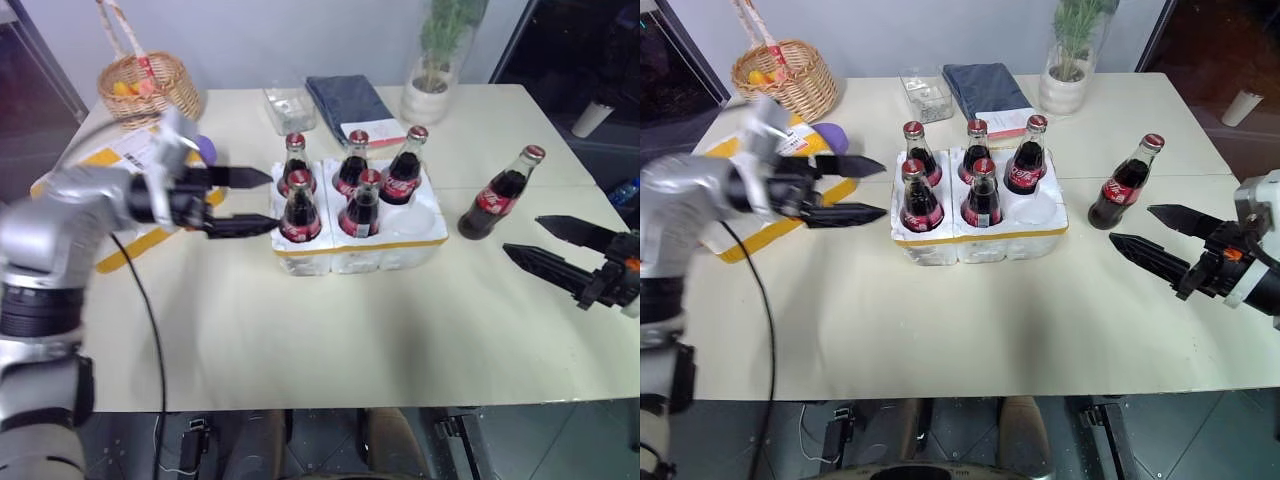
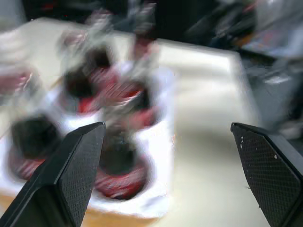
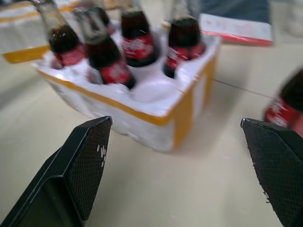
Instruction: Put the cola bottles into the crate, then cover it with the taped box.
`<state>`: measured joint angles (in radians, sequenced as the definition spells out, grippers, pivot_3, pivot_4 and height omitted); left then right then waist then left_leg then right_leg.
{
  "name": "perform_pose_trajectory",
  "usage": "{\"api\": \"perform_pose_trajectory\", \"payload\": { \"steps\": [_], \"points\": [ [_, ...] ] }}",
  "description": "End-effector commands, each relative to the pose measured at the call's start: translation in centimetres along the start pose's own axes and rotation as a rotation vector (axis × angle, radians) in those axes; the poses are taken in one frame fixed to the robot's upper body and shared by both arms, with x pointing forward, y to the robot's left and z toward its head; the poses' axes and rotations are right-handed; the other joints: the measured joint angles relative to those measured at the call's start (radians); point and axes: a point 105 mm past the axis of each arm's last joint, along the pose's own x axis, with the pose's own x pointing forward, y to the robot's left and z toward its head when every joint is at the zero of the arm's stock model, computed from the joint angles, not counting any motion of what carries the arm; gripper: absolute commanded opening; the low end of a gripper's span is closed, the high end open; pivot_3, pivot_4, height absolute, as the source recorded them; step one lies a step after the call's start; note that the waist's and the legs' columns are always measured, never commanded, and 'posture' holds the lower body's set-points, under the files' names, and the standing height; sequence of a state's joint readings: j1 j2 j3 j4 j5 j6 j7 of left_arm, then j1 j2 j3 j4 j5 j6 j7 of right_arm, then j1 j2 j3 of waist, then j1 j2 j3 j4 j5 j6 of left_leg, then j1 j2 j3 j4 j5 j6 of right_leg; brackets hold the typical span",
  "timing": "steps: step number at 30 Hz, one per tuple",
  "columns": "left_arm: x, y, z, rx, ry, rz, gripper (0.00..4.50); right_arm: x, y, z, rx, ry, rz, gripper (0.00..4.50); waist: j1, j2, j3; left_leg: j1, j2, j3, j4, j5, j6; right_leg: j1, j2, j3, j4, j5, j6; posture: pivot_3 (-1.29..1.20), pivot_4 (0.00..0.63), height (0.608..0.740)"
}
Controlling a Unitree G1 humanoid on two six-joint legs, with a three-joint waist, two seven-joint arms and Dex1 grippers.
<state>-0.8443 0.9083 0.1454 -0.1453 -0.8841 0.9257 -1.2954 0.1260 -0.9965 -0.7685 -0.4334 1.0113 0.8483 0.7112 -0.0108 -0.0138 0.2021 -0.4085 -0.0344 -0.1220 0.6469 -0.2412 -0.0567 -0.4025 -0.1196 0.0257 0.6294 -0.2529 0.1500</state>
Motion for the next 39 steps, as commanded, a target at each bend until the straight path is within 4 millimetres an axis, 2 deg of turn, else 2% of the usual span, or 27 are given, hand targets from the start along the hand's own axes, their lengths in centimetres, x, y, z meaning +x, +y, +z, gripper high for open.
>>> {"api": "perform_pose_trajectory", "payload": {
  "steps": [1, 4, 8, 11, 16, 21, 26, 30, 32, 35, 37, 39],
  "points": [
    [2.1, -1.3, 0.4, 0.015, 0.018, -0.081, 4.43, 0.4, -1.5, -0.1, -0.008, -0.017, -0.066, 4.50, 0.000, 0.001, -0.001, 0.001, 0.000, 0.000, 0.000, 0.000, 0.000, 0.001, 0.000, 0.000, -0.001, 0.000, 0.000, 0.00, 0.150, 0.740],
    [4.5, -0.9, -0.7, 0.026, 0.053, -0.064, 4.43, 1.7, -2.8, -0.1, -0.034, -0.027, -0.129, 4.50, -0.001, 0.001, -0.001, 0.006, 0.000, 0.000, 0.000, 0.000, 0.000, 0.007, 0.000, 0.000, -0.001, -0.002, -0.003, 0.00, 0.150, 0.740],
    [7.0, -1.3, -1.5, 0.056, 0.057, -0.106, 4.43, 3.9, -5.0, -0.5, 0.005, -0.060, -0.229, 4.50, -0.011, 0.001, 0.000, 0.004, 0.000, 0.000, 0.000, 0.000, -0.001, 0.004, 0.000, 0.001, 0.000, -0.001, -0.003, 0.00, 0.150, 0.740],
    [8.0, -1.1, -1.5, 0.074, 0.044, -0.101, 4.43, 5.2, -6.0, -0.5, 0.033, -0.093, -0.267, 4.50, -0.007, 0.001, 0.000, 0.002, 0.000, 0.000, -0.001, 0.000, -0.001, 0.000, 0.000, 0.001, 0.001, 0.000, 0.000, 0.00, 0.150, 0.740],
    [8.2, -0.8, -0.7, 0.086, 0.009, -0.098, 4.43, 6.7, -7.2, -0.5, 0.083, -0.147, -0.319, 4.50, -0.006, 0.002, 0.000, 0.000, 0.000, 0.000, -0.002, 0.000, -0.001, -0.003, 0.000, 0.001, 0.001, 0.000, 0.000, 0.00, 0.150, 0.740],
    [8.2, -0.5, -0.2, 0.098, -0.004, -0.084, 4.43, 8.2, -8.5, -1.6, 0.090, -0.111, -0.398, 4.50, -0.007, 0.002, 0.000, 0.000, 0.000, 0.000, -0.001, 0.001, -0.001, -0.002, 0.000, 0.001, 0.001, 0.000, 0.000, 0.00, 0.150, 0.740],
    [8.0, -0.3, 0.3, 0.100, -0.018, -0.077, 4.43, 9.4, -8.5, -2.6, 0.112, -0.098, -0.379, 4.50, -0.007, 0.002, 0.000, 0.000, 0.000, 0.000, -0.001, 0.001, -0.001, -0.003, 0.000, 0.001, 0.002, 0.000, 0.000, 0.00, 0.150, 0.740],
    [8.1, -0.1, 0.0, 0.117, -0.007, -0.067, 4.43, 10.5, -9.4, -4.1, 0.150, -0.080, -0.402, 4.50, -0.010, 0.002, 0.000, 0.000, 0.000, 0.000, -0.001, 0.001, -0.001, -0.002, 0.000, 0.001, 0.001, 0.000, 0.000, 0.00, 0.150, 0.740],
    [8.1, -0.1, 0.0, 0.120, -0.006, -0.065, 4.43, 10.7, -9.8, -4.0, 0.154, -0.104, -0.411, 4.50, -0.009, 0.002, 0.000, 0.000, 0.000, 0.000, -0.001, 0.001, -0.001, -0.003, 0.000, 0.001, 0.002, 0.000, 0.000, 0.00, 0.150, 0.740],
    [7.9, 0.2, -0.2, 0.124, -0.003, -0.054, 4.50, 10.8, -10.0, -3.4, 0.159, -0.143, -0.406, 3.65, -0.009, 0.002, 0.000, 0.000, 0.000, 0.000, -0.001, 0.001, -0.001, -0.003, 0.000, 0.001, 0.002, 0.000, 0.000, 0.00, 0.150, 0.740],
    [7.9, 0.3, -0.2, 0.124, -0.001, -0.050, 4.50, 10.9, -9.8, -3.2, 0.153, -0.148, -0.389, 2.76, -0.007, 0.002, 0.000, 0.000, 0.000, 0.000, -0.001, 0.001, -0.001, -0.003, 0.000, 0.001, 0.002, 0.000, 0.000, 0.00, 0.150, 0.740],
    [7.8, 0.4, -0.3, 0.124, 0.001, -0.048, 4.50, 10.9, -9.2, -2.9, 0.138, -0.160, -0.360, 2.76, -0.008, 0.002, 0.000, 0.000, 0.000, 0.000, -0.001, 0.001, -0.001, -0.003, 0.000, 0.001, 0.002, 0.000, 0.000, 0.00, 0.150, 0.740]
  ]
}}
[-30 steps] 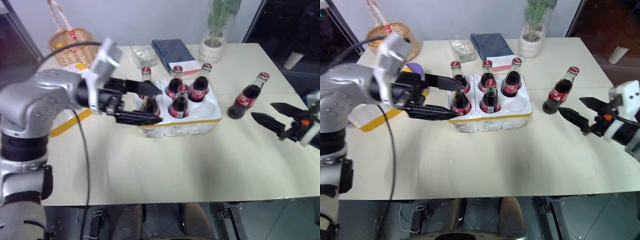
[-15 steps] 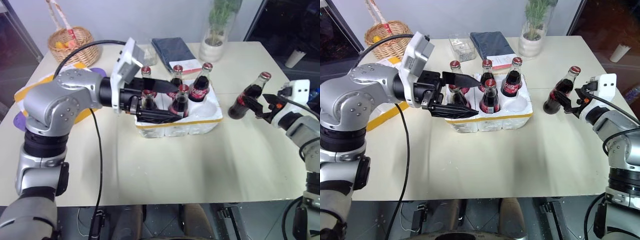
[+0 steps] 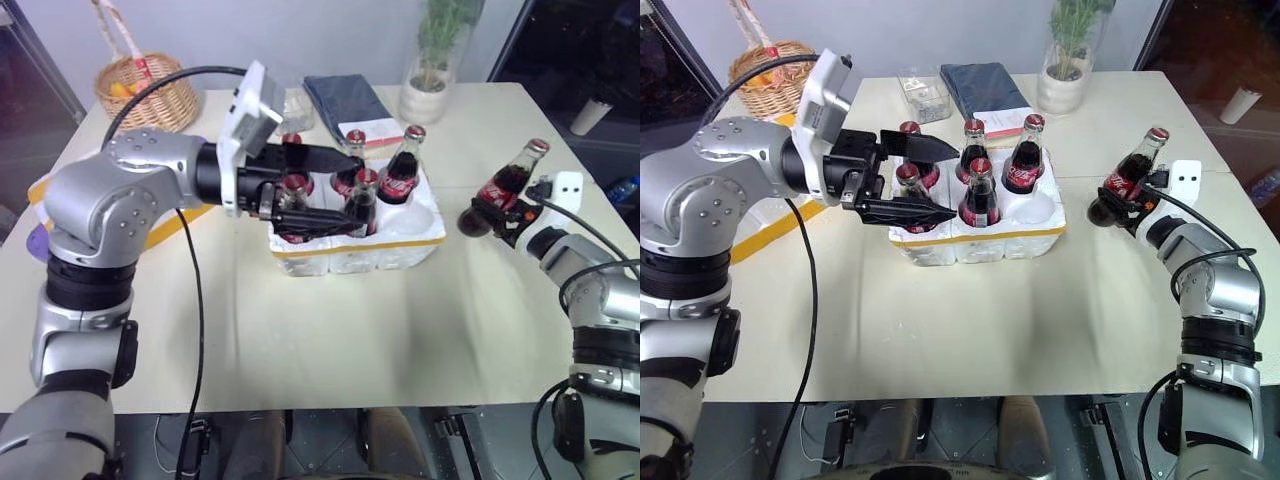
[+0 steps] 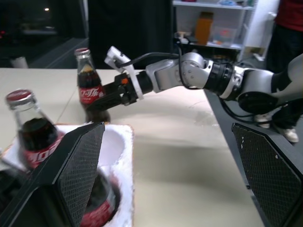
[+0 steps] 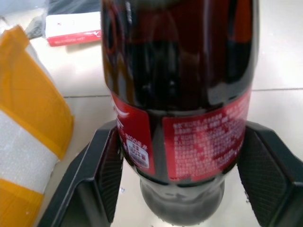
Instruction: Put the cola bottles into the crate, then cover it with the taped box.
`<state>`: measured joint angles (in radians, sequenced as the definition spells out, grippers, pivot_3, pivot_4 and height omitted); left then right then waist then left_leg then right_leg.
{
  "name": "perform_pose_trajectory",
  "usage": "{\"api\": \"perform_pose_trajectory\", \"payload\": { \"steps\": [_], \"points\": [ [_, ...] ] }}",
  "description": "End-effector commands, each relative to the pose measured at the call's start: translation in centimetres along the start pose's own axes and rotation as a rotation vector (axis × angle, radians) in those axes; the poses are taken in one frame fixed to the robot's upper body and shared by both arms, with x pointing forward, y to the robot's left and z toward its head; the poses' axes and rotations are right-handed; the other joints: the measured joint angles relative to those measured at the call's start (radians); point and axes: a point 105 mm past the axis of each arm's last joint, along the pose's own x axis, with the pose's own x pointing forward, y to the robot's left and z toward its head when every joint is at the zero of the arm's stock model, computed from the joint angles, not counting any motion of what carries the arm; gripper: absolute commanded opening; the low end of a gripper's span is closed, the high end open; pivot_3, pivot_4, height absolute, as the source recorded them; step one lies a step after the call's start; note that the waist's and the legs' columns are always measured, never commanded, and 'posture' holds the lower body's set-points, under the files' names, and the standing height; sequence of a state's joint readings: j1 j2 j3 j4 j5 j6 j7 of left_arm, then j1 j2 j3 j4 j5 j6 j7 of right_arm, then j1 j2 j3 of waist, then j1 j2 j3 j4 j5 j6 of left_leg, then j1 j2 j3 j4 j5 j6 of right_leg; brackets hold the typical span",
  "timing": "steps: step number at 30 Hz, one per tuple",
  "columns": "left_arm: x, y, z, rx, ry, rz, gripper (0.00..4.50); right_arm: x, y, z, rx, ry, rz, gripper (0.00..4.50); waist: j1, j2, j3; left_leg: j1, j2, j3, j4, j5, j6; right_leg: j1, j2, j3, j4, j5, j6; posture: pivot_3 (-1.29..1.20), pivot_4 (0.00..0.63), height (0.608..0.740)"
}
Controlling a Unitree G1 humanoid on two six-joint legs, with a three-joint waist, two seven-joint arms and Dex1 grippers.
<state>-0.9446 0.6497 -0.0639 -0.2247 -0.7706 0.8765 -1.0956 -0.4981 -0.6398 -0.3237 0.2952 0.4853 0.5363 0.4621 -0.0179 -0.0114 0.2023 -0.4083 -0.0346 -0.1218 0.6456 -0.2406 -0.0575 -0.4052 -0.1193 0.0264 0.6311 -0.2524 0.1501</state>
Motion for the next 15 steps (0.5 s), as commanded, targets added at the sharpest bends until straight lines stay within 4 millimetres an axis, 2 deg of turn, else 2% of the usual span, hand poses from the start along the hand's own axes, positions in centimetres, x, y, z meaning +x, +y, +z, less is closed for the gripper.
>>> {"api": "perform_pose_trajectory", "payload": {
  "steps": [1, 5, 7, 11, 13, 15],
  "points": [
    [-0.4, 0.0, 0.5, 0.041, -0.006, 0.007, 4.50, -0.4, 1.0, 2.7, -0.037, -0.100, 0.055, 2.76, -0.002, 0.000, 0.000, 0.000, 0.000, 0.000, 0.000, 0.000, 0.000, 0.000, 0.000, 0.000, 0.000, 0.000, 0.000, 0.00, 0.150, 0.740],
    [-0.7, 0.3, 0.1, 0.033, 0.001, 0.028, 4.50, -1.4, 2.2, 5.1, -0.091, -0.205, 0.102, 2.76, -0.004, 0.003, 0.002, 0.000, 0.000, 0.000, -0.001, 0.000, 0.000, 0.000, 0.000, 0.000, 0.000, 0.000, 0.000, 0.00, 0.150, 0.740],
    [-1.1, 0.4, -0.1, 0.022, 0.009, 0.045, 4.50, -2.3, 3.5, 7.2, -0.117, -0.279, 0.145, 2.76, -0.007, 0.006, 0.004, 0.000, 0.000, 0.000, 0.000, 0.000, 0.000, -0.001, 0.000, 0.000, 0.000, 0.000, 0.000, 0.00, 0.150, 0.740],
    [-2.4, 0.4, -0.7, 0.011, 0.032, 0.072, 4.50, -4.7, 8.0, 10.8, -0.134, -0.393, 0.324, 2.76, -0.015, 0.010, 0.006, -0.001, 0.000, 0.000, -0.001, 0.000, 0.000, -0.003, 0.000, 0.000, 0.002, 0.000, 0.000, 0.00, 0.150, 0.740],
    [-2.9, 0.4, -0.9, 0.009, 0.044, 0.090, 4.50, -5.7, 10.4, 11.6, -0.135, -0.414, 0.431, 2.76, -0.022, 0.010, 0.006, -0.001, 0.000, 0.000, -0.002, 0.000, 0.000, -0.003, 0.000, 0.000, 0.002, 0.000, 0.000, 0.00, 0.150, 0.740],
    [-3.1, 0.5, -1.0, 0.014, 0.050, 0.106, 4.50, -6.2, 12.3, 11.5, -0.123, -0.385, 0.511, 2.76, -0.024, 0.010, 0.006, -0.001, 0.000, 0.000, -0.001, 0.000, 0.000, -0.003, 0.000, 0.000, 0.002, 0.000, 0.000, 0.00, 0.150, 0.740]
  ]
}}
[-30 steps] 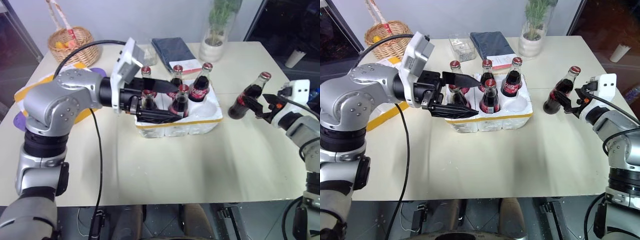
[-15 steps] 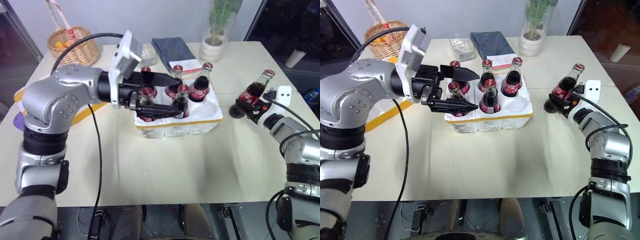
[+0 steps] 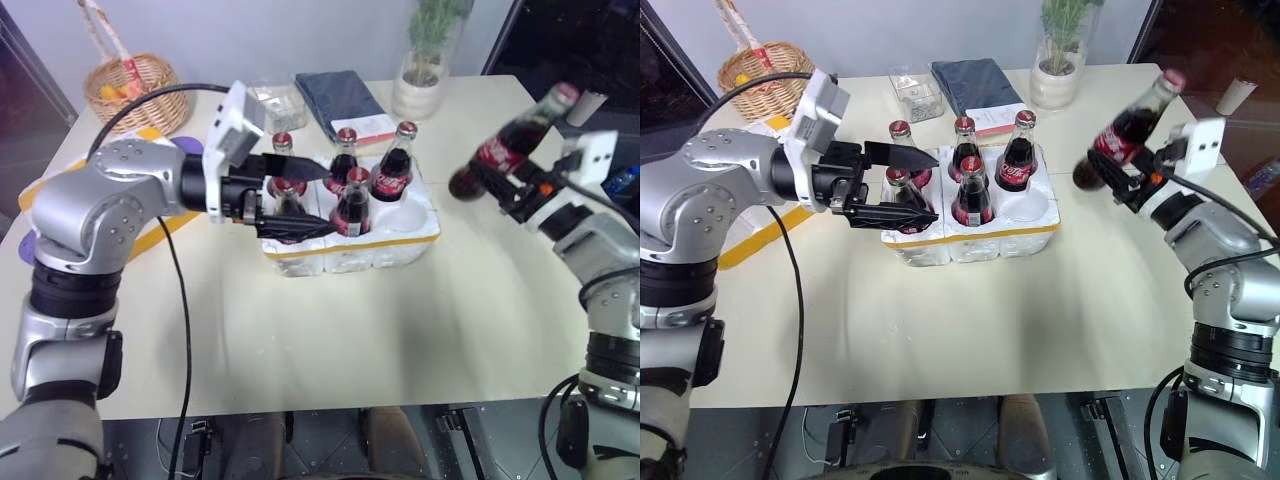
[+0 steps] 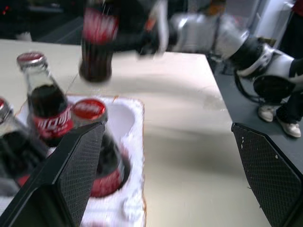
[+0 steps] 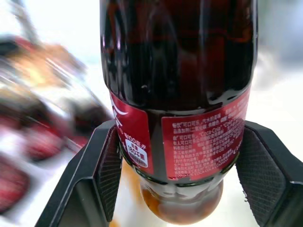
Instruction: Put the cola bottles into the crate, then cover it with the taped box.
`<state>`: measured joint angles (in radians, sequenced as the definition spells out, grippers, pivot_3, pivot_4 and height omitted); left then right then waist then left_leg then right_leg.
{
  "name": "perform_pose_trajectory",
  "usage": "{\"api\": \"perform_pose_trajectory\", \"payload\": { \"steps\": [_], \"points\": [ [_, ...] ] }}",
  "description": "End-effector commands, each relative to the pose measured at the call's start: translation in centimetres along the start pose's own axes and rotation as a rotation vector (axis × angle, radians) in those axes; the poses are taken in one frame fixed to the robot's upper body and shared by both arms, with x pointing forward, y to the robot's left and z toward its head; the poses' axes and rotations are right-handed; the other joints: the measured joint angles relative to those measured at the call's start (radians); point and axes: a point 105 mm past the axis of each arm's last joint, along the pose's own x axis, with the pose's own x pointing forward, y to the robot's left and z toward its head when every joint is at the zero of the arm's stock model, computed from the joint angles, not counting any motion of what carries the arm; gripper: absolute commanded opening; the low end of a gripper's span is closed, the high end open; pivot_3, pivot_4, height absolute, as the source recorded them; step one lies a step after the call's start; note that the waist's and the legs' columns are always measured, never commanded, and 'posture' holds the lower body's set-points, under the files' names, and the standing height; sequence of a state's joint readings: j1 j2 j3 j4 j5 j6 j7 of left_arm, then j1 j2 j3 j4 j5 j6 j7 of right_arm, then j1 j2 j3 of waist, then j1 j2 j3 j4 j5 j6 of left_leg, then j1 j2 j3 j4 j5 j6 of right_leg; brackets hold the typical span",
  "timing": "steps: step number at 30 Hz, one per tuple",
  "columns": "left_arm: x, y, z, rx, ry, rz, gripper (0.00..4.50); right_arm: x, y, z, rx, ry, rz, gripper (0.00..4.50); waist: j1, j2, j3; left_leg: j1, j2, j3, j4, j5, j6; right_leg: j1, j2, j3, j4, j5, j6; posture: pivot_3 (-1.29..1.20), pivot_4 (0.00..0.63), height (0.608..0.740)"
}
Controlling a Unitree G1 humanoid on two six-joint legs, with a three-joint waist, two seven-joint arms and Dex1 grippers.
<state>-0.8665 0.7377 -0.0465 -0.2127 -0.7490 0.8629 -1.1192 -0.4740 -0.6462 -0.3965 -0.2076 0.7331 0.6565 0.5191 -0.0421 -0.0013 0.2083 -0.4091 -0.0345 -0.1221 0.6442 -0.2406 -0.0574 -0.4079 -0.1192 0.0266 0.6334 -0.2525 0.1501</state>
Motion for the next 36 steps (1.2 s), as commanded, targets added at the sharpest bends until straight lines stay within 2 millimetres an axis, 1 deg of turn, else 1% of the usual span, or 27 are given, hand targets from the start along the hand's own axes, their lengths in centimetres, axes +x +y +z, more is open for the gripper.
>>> {"api": "perform_pose_trajectory", "payload": {
  "steps": [1, 3, 10, 13, 16, 18, 19, 20, 22, 23, 26, 27, 30, 31, 32, 33, 36],
  "points": [
    [-0.9, 0.0, 1.0, 0.062, -0.018, 0.035, 4.50, 0.2, 4.1, 2.7, -0.017, -0.047, 0.168, 2.76, 0.000, 0.000, 0.000, 0.000, 0.000, 0.000, 0.000, 0.000, 0.000, 0.000, 0.000, 0.000, 0.000, 0.000, 0.000, 0.00, 0.150, 0.740],
    [-0.9, 0.1, 1.1, 0.064, -0.024, 0.044, 4.50, 0.5, 5.0, 1.6, -0.031, 0.020, 0.194, 2.76, 0.001, 0.000, 0.000, 0.000, 0.000, 0.000, 0.001, 0.000, 0.000, 0.001, 0.000, 0.000, 0.000, 0.000, 0.000, 0.00, 0.150, 0.740],
    [-0.9, 0.3, 1.1, 0.083, -0.023, 0.058, 4.50, 1.3, 6.0, -2.4, -0.019, 0.174, 0.239, 2.76, 0.006, 0.000, 0.000, 0.000, 0.000, 0.000, 0.001, 0.000, 0.000, 0.001, 0.000, 0.000, 0.000, 0.000, 0.000, 0.00, 0.150, 0.740],
    [-0.9, 0.4, 1.1, 0.087, -0.023, 0.063, 4.50, 1.6, 5.5, -4.4, -0.035, 0.255, 0.214, 2.76, 0.003, 0.000, 0.000, 0.000, 0.000, 0.000, 0.001, 0.000, 0.000, 0.000, 0.000, 0.000, 0.000, 0.000, 0.000, 0.00, 0.150, 0.740],
    [-1.0, 0.4, 1.0, 0.090, -0.016, 0.071, 4.50, 1.7, 4.6, -6.0, -0.045, 0.332, 0.176, 2.76, 0.002, 0.000, 0.000, 0.000, 0.000, 0.000, 0.001, 0.000, 0.000, 0.000, 0.000, 0.000, 0.000, 0.000, 0.000, 0.00, 0.150, 0.740],
    [-1.2, 0.6, 0.6, 0.095, -0.001, 0.084, 4.50, 1.8, 4.3, -6.4, -0.037, 0.353, 0.162, 3.83, 0.002, -0.001, 0.000, 0.000, 0.000, 0.000, 0.001, 0.000, 0.000, 0.000, 0.000, 0.000, 0.000, 0.000, 0.000, 0.00, 0.150, 0.740],
    [-1.2, 0.7, 0.4, 0.098, 0.009, 0.091, 4.50, 1.8, 4.3, -6.5, -0.040, 0.360, 0.162, 4.26, 0.002, -0.001, 0.000, 0.000, 0.000, 0.000, 0.001, 0.000, 0.000, 0.001, 0.000, 0.000, 0.000, 0.000, 0.000, 0.00, 0.150, 0.740],
    [-1.3, 0.8, 0.1, 0.103, 0.018, 0.100, 4.50, 1.9, 4.3, -6.6, -0.044, 0.364, 0.163, 4.48, 0.002, -0.001, 0.000, 0.000, 0.000, 0.000, 0.002, 0.000, 0.000, 0.001, 0.000, 0.000, 0.000, 0.000, 0.000, 0.00, 0.150, 0.740],
    [-1.7, 1.3, -0.7, 0.116, 0.051, 0.150, 4.50, 1.9, 4.6, -6.0, -0.071, 0.348, 0.183, 4.48, 0.003, -0.001, 0.000, 0.000, 0.000, 0.000, 0.002, 0.000, 0.000, 0.001, 0.000, 0.000, 0.000, 0.000, 0.000, 0.00, 0.150, 0.740],
    [-2.1, 1.8, -1.0, 0.118, 0.066, 0.188, 4.50, 1.9, 4.8, -5.4, -0.066, 0.328, 0.193, 4.48, 0.003, -0.001, 0.000, 0.000, 0.000, 0.000, 0.002, 0.000, 0.000, 0.001, 0.000, 0.000, 0.000, 0.000, 0.000, 0.00, 0.150, 0.740],
    [-4.3, 3.1, -1.8, 0.138, 0.098, 0.337, 4.50, 0.9, 4.9, -2.6, -0.056, 0.262, 0.221, 4.48, 0.003, -0.001, 0.000, 0.000, 0.000, 0.000, 0.001, 0.000, 0.000, 0.001, 0.000, 0.000, 0.000, 0.000, 0.000, 0.00, 0.150, 0.740],
    [-5.3, 3.4, -2.1, 0.152, 0.121, 0.392, 4.50, 0.4, 4.9, -1.6, -0.064, 0.249, 0.234, 4.48, 0.003, -0.001, 0.000, 0.000, 0.000, 0.000, 0.001, 0.000, 0.000, 0.001, 0.000, 0.000, 0.000, 0.000, 0.000, 0.00, 0.150, 0.740],
    [-10.3, 4.2, -2.5, 0.257, 0.220, 0.630, 4.50, -2.5, 4.6, 2.7, -0.076, 0.189, 0.299, 4.48, 0.002, -0.001, 0.000, -0.001, 0.000, 0.000, 0.000, 0.000, 0.000, 0.000, 0.000, 0.000, -0.001, 0.000, 0.000, 0.00, 0.150, 0.740],
    [-11.8, 4.1, -2.5, 0.279, 0.250, 0.689, 4.50, -3.4, 4.5, 3.6, -0.073, 0.183, 0.319, 4.48, 0.002, -0.001, 0.000, -0.001, 0.000, 0.000, -0.001, 0.000, 0.000, 0.000, 0.000, 0.000, -0.001, 0.000, 0.000, 0.00, 0.150, 0.740],
    [-13.0, 3.9, -2.5, 0.290, 0.265, 0.729, 4.50, -4.2, 4.3, 4.3, -0.070, 0.181, 0.334, 4.48, 0.002, -0.001, 0.000, -0.001, 0.000, 0.000, -0.001, 0.000, 0.000, -0.001, 0.000, 0.000, -0.001, 0.000, 0.000, 0.00, 0.150, 0.740],
    [-14.9, 3.4, -2.7, 0.293, 0.291, 0.778, 4.50, -5.1, 4.0, 4.9, -0.061, 0.179, 0.344, 4.48, 0.002, -0.001, 0.000, 0.000, 0.000, 0.000, -0.002, 0.000, 0.000, 0.000, 0.000, 0.000, -0.001, 0.000, 0.000, 0.00, 0.150, 0.740],
    [-20.0, 1.0, -4.8, 0.211, 0.378, 0.882, 4.50, -7.0, 2.8, 5.4, -0.030, 0.206, 0.345, 4.48, -0.003, -0.001, 0.000, 0.001, 0.001, 0.001, -0.002, 0.000, 0.001, 0.001, 0.000, 0.000, -0.002, 0.000, 0.000, 0.00, 0.150, 0.740]
  ]
}}
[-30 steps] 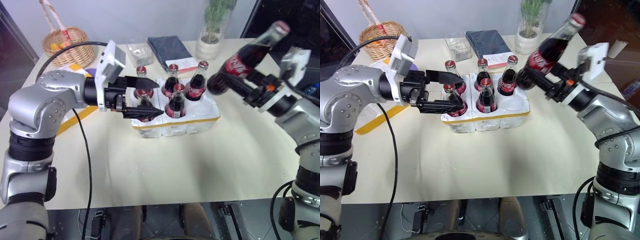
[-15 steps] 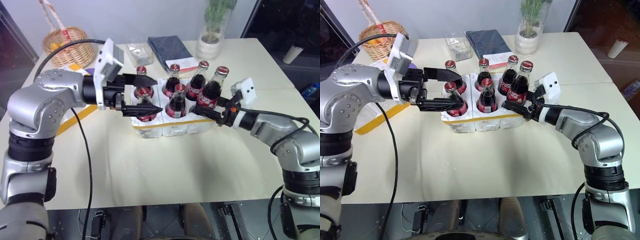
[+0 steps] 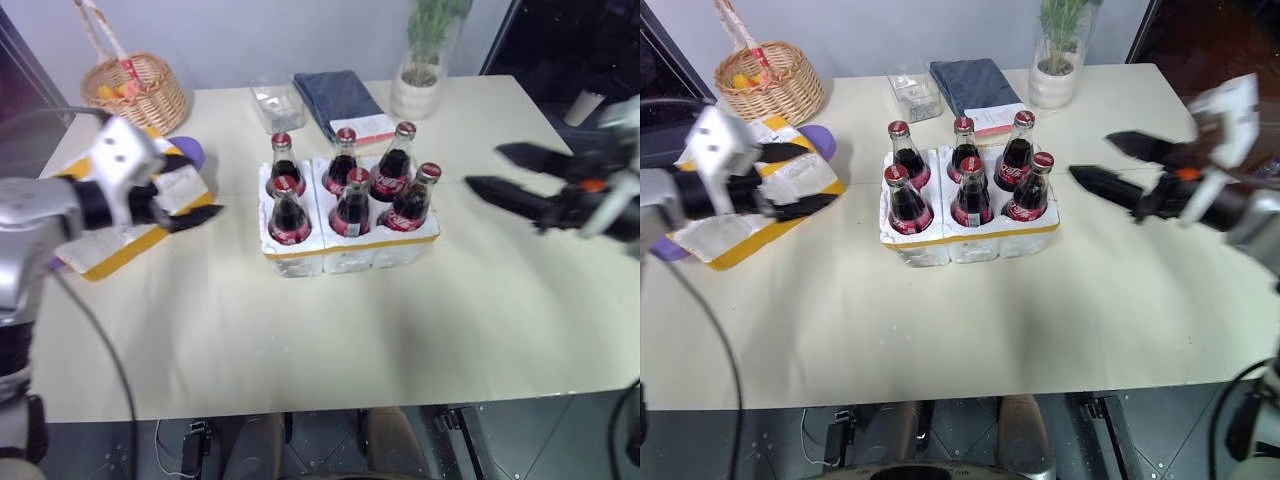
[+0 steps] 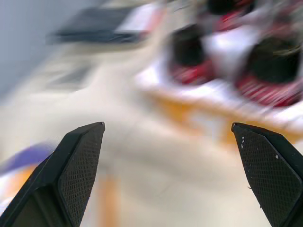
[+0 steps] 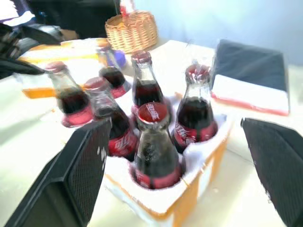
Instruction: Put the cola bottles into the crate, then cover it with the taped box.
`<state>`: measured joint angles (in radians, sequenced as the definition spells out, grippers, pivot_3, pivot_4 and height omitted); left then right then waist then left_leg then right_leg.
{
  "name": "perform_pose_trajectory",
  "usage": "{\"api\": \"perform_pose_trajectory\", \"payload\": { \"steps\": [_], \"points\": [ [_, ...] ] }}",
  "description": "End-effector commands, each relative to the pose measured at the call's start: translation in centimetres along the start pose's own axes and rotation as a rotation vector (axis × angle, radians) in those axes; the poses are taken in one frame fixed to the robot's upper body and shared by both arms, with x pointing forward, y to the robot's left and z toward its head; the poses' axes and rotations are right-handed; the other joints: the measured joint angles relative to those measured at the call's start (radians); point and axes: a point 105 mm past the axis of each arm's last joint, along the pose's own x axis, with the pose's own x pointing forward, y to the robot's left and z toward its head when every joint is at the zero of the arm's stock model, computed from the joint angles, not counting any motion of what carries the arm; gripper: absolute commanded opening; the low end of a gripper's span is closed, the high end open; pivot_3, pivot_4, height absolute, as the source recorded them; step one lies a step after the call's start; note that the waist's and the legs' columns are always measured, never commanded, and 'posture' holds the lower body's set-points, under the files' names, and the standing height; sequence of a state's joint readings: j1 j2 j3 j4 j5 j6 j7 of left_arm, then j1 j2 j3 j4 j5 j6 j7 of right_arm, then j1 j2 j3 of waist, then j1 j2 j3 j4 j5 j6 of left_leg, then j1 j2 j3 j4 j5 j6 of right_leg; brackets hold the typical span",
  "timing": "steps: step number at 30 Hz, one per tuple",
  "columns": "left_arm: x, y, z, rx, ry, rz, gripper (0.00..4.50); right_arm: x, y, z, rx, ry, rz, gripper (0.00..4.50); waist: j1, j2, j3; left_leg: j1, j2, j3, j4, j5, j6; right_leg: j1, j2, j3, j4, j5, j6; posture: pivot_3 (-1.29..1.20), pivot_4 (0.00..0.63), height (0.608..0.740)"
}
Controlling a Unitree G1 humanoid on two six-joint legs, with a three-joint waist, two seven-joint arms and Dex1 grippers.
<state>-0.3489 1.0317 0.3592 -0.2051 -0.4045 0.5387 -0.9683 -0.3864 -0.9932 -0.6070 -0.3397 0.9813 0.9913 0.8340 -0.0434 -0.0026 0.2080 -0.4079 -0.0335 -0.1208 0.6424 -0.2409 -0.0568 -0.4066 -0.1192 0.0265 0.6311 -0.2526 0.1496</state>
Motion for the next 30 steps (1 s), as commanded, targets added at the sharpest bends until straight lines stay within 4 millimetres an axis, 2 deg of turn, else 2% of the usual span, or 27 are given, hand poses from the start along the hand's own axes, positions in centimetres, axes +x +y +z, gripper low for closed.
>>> {"api": "perform_pose_trajectory", "payload": {
  "steps": [1, 4, 6, 9, 11, 14, 16, 20, 23, 26, 30],
  "points": [
    [-5.5, 2.0, -2.6, 0.010, 0.109, 0.139, 4.50, -2.3, 0.0, 0.5, 0.020, -0.004, 0.042, 4.48, -0.002, 0.000, 0.000, 0.000, 0.000, 0.001, 0.000, 0.000, 0.000, 0.000, 0.000, 0.000, 0.000, 0.000, 0.000, 0.00, 0.150, 0.740],
    [-8.4, 2.9, -7.9, 0.105, 0.349, 0.241, 4.50, -2.9, 0.0, 0.0, 0.030, 0.037, 0.068, 4.48, 0.002, 0.001, 0.000, 0.001, 0.002, 0.003, 0.000, 0.000, 0.000, 0.000, 0.000, 0.000, 0.000, -0.002, -0.004, 0.00, 0.150, 0.740],
    [-9.5, 3.5, -10.5, 0.179, 0.476, 0.293, 4.50, -2.9, 0.0, -0.2, 0.033, 0.049, 0.081, 4.48, 0.008, 0.000, 0.000, 0.001, 0.002, 0.003, 0.001, 0.000, 0.000, 0.000, 0.000, 0.000, 0.000, -0.001, -0.005, 0.00, 0.150, 0.740],
    [-10.5, 4.0, -14.5, 0.242, 0.627, 0.381, 4.50, -2.4, -0.1, -0.4, -0.002, 0.065, 0.081, 4.48, 0.021, -0.001, -0.001, 0.001, 0.004, 0.005, 0.003, 0.000, 0.000, 0.001, 0.000, 0.000, -0.002, -0.001, -0.006, 0.00, 0.150, 0.740],
    [-10.5, 4.2, -15.8, 0.284, 0.669, 0.414, 4.50, -2.3, -0.2, -0.5, -0.005, 0.067, 0.074, 4.48, 0.029, -0.001, -0.001, 0.000, 0.004, 0.006, 0.003, 0.000, 0.000, 0.001, 0.000, 0.000, -0.002, -0.001, -0.006, 0.00, 0.150, 0.740],
    [-10.1, 4.6, -17.3, 0.322, 0.715, 0.466, 4.50, -2.3, -0.1, -0.2, -0.004, 0.055, 0.074, 4.48, 0.037, -0.001, -0.001, -0.001, 0.004, 0.006, 0.003, 0.000, 0.000, -0.001, 0.000, 0.000, -0.002, -0.001, -0.005, 0.00, 0.150, 0.740],
    [-9.1, 4.7, -18.2, 0.393, 0.741, 0.472, 4.50, -2.4, -0.1, -0.1, -0.007, 0.051, 0.071, 4.48, 0.036, -0.001, -0.001, -0.001, 0.004, 0.005, 0.002, 0.000, 0.000, -0.001, 0.000, 0.000, -0.001, 0.001, -0.002, 0.00, 0.150, 0.740],
    [-5.8, 5.7, -18.2, 0.487, 0.661, 0.555, 4.50, -2.7, 0.9, 0.1, -0.010, 0.056, 0.105, 4.48, 0.036, -0.001, -0.001, -0.001, 0.004, 0.006, 0.002, 0.000, 0.000, -0.001, 0.000, 0.000, -0.001, 0.001, -0.001, 0.00, 0.150, 0.740],
    [-4.1, 6.4, -18.1, 0.526, 0.624, 0.625, 4.50, -2.9, 2.4, -0.1, -0.007, 0.082, 0.163, 4.48, 0.033, -0.003, -0.002, 0.000, 0.004, 0.005, 0.003, 0.000, 0.000, -0.001, 0.001, 0.000, 0.000, 0.002, -0.001, 0.00, 0.150, 0.740],
    [-3.2, 6.6, -18.7, 0.540, 0.636, 0.641, 4.50, -3.2, 3.3, -0.1, -0.009, 0.097, 0.198, 4.48, 0.026, -0.003, -0.002, 0.000, 0.004, 0.006, 0.002, 0.000, 0.000, -0.001, 0.001, 0.000, 0.000, 0.002, -0.001, 0.00, 0.150, 0.740],
    [-2.8, 7.1, -19.4, 0.540, 0.670, 0.673, 4.50, -3.6, 3.4, 0.1, -0.007, 0.097, 0.189, 4.48, 0.028, -0.004, -0.003, 0.000, 0.004, 0.006, 0.003, 0.000, 0.000, -0.001, 0.001, 0.000, 0.001, 0.002, -0.001, 0.00, 0.150, 0.740]
  ]
}}
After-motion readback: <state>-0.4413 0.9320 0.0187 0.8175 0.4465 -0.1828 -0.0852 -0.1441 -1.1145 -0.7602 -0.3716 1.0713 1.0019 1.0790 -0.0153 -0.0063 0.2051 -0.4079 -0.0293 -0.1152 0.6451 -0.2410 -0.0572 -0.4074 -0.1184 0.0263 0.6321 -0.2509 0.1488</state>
